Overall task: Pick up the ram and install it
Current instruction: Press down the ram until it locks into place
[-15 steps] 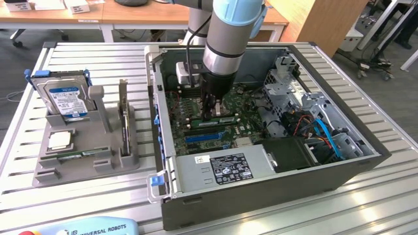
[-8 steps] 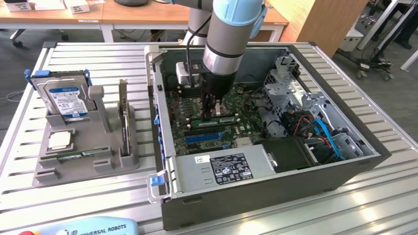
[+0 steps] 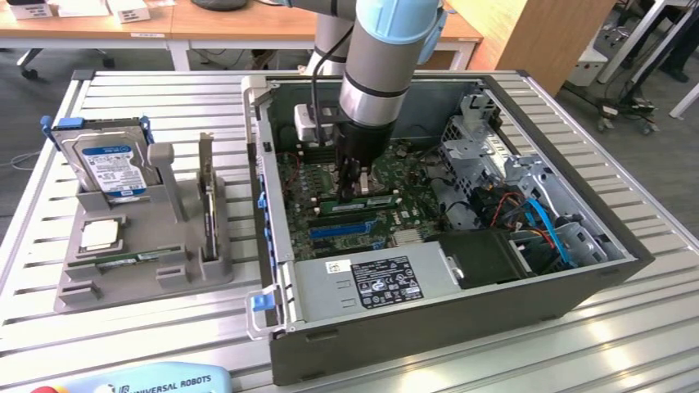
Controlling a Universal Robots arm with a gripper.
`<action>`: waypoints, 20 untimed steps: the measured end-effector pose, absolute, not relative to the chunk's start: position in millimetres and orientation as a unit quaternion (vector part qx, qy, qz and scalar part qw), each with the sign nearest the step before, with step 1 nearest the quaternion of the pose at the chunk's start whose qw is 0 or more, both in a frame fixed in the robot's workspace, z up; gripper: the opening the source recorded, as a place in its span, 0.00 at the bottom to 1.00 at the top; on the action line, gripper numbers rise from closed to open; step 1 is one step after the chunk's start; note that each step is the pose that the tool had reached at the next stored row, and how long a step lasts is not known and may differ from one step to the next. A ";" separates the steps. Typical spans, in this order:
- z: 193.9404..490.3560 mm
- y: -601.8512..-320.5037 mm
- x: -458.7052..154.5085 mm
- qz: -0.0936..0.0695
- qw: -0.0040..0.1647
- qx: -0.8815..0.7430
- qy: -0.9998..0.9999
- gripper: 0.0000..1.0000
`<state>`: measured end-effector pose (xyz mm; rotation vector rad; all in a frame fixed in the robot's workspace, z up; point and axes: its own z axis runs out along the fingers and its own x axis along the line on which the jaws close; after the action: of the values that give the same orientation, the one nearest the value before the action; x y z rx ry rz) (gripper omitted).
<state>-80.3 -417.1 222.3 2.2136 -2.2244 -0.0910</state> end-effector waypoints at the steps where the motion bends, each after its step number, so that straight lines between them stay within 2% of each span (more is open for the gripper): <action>1: 222.3 -417.1 -80.3 -0.029 0.001 0.705 -0.709 0.10; 20: 226.6 -417.1 -80.2 -0.028 0.002 0.705 -0.709 0.10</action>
<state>-80.2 -417.1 226.6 2.2130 -2.2236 -0.0892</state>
